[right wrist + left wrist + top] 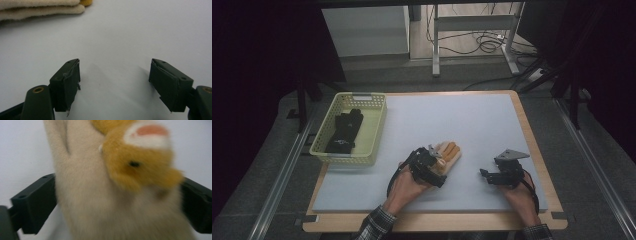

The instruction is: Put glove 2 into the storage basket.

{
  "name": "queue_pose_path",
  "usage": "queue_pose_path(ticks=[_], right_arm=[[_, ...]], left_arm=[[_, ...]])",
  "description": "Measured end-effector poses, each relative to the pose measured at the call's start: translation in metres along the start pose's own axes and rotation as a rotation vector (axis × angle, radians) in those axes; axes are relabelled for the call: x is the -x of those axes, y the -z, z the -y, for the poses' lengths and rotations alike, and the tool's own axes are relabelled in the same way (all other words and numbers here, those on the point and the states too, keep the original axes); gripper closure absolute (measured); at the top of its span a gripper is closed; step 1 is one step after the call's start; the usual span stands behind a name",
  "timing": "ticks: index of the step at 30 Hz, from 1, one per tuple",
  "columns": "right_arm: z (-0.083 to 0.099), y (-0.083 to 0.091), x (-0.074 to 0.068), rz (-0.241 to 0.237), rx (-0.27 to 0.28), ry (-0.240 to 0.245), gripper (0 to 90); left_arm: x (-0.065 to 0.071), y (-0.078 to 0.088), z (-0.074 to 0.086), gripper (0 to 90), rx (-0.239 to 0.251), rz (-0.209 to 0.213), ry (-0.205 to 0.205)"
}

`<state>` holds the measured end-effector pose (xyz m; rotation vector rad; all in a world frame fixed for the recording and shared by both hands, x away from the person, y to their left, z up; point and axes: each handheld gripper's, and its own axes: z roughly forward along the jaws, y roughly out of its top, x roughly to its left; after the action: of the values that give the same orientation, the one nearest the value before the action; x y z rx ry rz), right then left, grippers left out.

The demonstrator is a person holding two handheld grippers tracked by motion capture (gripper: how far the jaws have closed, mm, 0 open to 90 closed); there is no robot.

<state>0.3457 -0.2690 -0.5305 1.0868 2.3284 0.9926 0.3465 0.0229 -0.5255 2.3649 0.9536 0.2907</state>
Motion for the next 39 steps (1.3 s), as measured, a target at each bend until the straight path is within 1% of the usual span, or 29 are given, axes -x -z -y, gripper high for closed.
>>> queue_pose_path(ticks=[1, 2, 3, 4, 5, 8, 9, 12, 14, 15, 16, 17, 18, 19, 20, 23, 25, 28, 29, 32, 35, 36, 38, 39], right_arm=[[0.0, 0.0, 0.0, 0.0, 0.0, 0.001, 24.5], [0.0, 0.0, 0.0, 0.001, 0.0, 0.001, 24.5], [0.0, 0.0, 0.0, 0.001, 0.0, 0.001, 24.5], [0.0, 0.0, 0.0, 0.001, 0.0, 0.001, 24.5], [0.0, 0.0, 0.0, 0.001, 0.0, 0.001, 24.5], [0.0, 0.0, 0.0, 0.001, 0.0, 0.001, 24.5], [0.0, 0.0, 0.0, 0.001, 0.0, 0.001, 24.5], [0.0, 0.0, -0.001, 0.002, 0.0, 0.001, 24.5], [0.0, 0.0, -0.001, 0.002, 0.0, 0.001, 24.5], [0.0, 0.0, -0.001, 0.002, 0.0, 0.001, 24.5], [0.0, 0.0, -0.001, 0.002, 0.0, 0.002, 24.5], [0.0, 0.0, -0.001, 0.002, 0.0, 0.001, 24.5], [0.0, 0.0, -0.001, 0.002, 0.0, 0.001, 24.5], [0.0, 0.0, -0.001, 0.002, 0.0, 0.001, 24.5], [0.0, 0.0, -0.001, 0.002, 0.0, 0.002, 24.5], [0.0, 0.0, -0.001, 0.001, 0.0, 0.001, 24.5], [0.0, 0.0, -0.001, 0.002, 0.0, 0.001, 24.5], [0.0, 0.0, -0.001, 0.003, 0.0, 0.003, 24.4], [0.0, 0.0, -0.001, 0.003, 0.0, 0.003, 24.5], [0.0, 0.0, -0.001, 0.003, 0.0, 0.002, 24.4], [0.0, 0.0, -0.001, 0.003, 0.001, 0.002, 24.4], [0.0, 0.0, -0.001, 0.003, 0.001, 0.002, 24.4], [0.0, 0.0, -0.001, 0.003, 0.001, 0.004, 24.4], [0.0, 0.0, -0.001, 0.004, 0.001, 0.004, 24.4]], left_arm=[[0.001, -0.002, -0.001, 5.1, -0.008, -0.011, -0.004], [0.002, -0.003, -0.001, 7.4, -0.006, -0.004, -0.001], [0.002, -0.001, -0.002, 12.7, -0.003, 0.019, 0.003], [0.003, 0.0, -0.002, 18.9, -0.007, 0.029, -0.008], [0.003, 0.002, -0.003, 24.9, -0.012, 0.033, -0.017], [0.003, 0.005, -0.004, 38.0, -0.027, 0.039, -0.019], [0.002, 0.006, -0.004, 43.3, -0.03, 0.04, -0.018], [-0.001, 0.008, -0.003, 53.5, -0.033, 0.053, -0.015], [-0.006, 0.012, -0.002, 59.3, -0.023, 0.087, 0.0], [-0.007, 0.014, -0.002, 62.9, -0.016, 0.092, 0.004], [-0.009, 0.017, -0.002, 65.7, -0.01, 0.091, 0.005], [-0.012, 0.022, -0.002, 68.7, 0.006, 0.076, 0.006], [-0.015, 0.025, -0.002, 71.0, 0.008, 0.066, 0.006], [-0.017, 0.027, -0.003, 71.3, 0.006, 0.066, 0.01], [-0.021, 0.031, -0.003, 71.5, 0.009, 0.07, 0.025], [-0.032, 0.04, -0.003, 72.5, 0.016, 0.066, 0.047], [-0.039, 0.048, -0.004, 72.6, 0.023, 0.05, 0.059], [-0.052, 0.066, -0.007, 72.4, 0.038, 0.014, 0.066], [-0.057, 0.072, -0.007, 72.3, 0.048, -0.003, 0.076], [-0.079, 0.094, -0.01, 71.8, 0.047, -0.067, 0.105], [-0.101, 0.113, -0.009, 71.5, 0.048, -0.122, 0.146], [-0.109, 0.12, -0.008, 71.4, 0.048, -0.149, 0.158], [-0.126, 0.133, -0.005, 71.3, 0.049, -0.199, 0.192], [-0.134, 0.139, -0.003, 71.3, 0.055, -0.221, 0.217]])
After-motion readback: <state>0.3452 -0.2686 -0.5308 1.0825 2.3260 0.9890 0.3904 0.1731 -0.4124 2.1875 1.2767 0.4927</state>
